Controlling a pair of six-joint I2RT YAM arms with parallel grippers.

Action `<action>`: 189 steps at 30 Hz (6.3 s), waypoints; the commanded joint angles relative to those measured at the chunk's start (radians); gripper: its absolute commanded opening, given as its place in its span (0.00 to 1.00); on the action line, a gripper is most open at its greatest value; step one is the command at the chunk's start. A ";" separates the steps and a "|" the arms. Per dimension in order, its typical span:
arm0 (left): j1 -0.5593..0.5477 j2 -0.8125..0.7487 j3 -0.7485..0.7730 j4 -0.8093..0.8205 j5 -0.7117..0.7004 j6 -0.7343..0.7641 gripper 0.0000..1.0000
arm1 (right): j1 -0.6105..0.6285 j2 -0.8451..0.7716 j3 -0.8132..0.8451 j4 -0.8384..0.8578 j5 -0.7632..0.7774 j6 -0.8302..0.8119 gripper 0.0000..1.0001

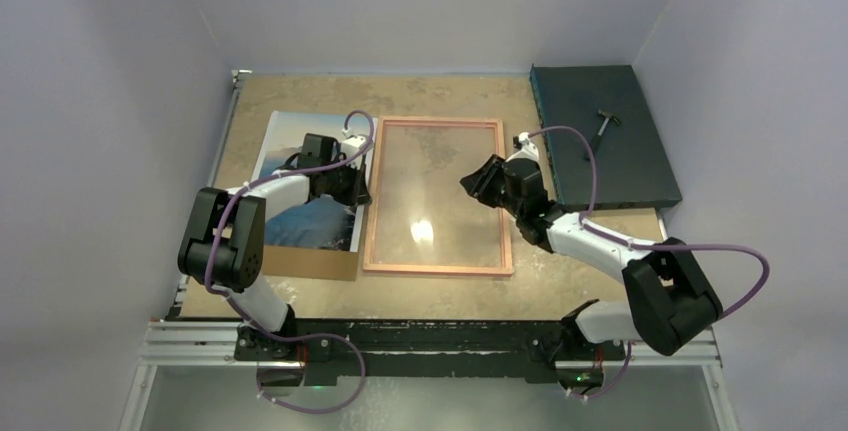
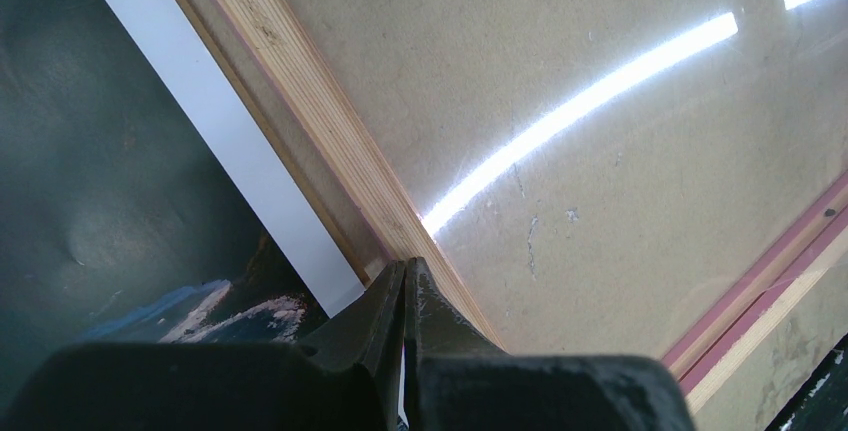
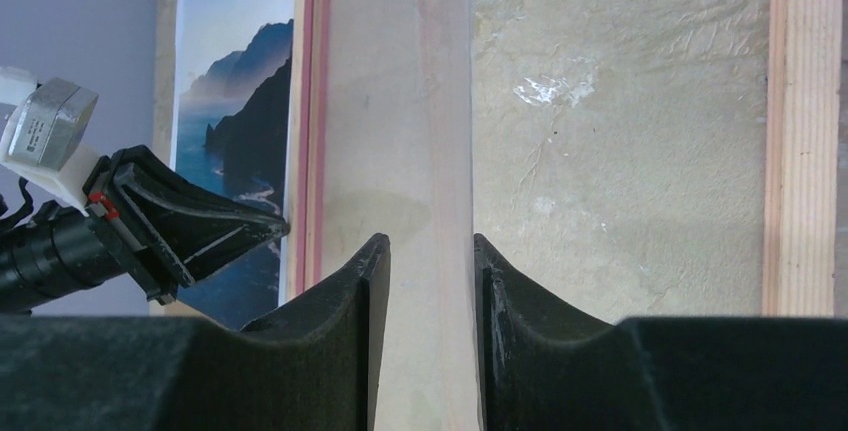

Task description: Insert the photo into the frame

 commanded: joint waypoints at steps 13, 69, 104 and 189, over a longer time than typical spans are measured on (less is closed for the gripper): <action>-0.018 -0.003 -0.014 -0.026 0.032 0.025 0.00 | 0.039 0.027 0.010 0.079 0.022 0.051 0.45; -0.016 -0.012 -0.021 -0.028 0.029 0.035 0.00 | 0.137 0.102 0.220 -0.385 0.268 -0.190 0.99; -0.016 -0.013 -0.013 -0.033 0.031 0.042 0.00 | 0.240 0.030 0.173 -0.340 0.415 -0.085 0.99; -0.017 -0.042 -0.008 -0.073 0.068 0.039 0.00 | 0.169 -0.082 0.099 -0.450 0.406 -0.172 0.99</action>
